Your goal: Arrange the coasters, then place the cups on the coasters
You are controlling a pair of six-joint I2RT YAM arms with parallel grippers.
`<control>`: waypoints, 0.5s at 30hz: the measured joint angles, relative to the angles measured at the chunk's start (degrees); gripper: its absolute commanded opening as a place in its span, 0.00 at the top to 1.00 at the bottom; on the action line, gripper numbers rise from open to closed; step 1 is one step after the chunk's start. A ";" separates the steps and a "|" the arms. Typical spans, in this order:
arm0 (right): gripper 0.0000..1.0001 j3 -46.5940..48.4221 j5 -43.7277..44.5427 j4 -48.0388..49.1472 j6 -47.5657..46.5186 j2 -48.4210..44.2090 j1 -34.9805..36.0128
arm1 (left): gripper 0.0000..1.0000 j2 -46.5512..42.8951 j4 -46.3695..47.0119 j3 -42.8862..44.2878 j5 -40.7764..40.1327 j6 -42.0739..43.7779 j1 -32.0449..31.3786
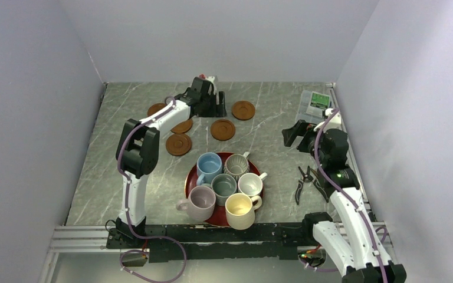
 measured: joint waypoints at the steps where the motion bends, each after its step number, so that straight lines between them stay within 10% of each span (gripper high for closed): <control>1: 0.00 0.00 -0.55 -0.48 1.03 1.03 0.00 | 0.21 0.00 -0.61 -1.11 0.35 0.00 0.00; 15: 0.00 3.82 -12.04 -0.76 14.47 22.08 3.65 | 0.24 0.00 -4.07 -7.08 1.60 -0.13 0.11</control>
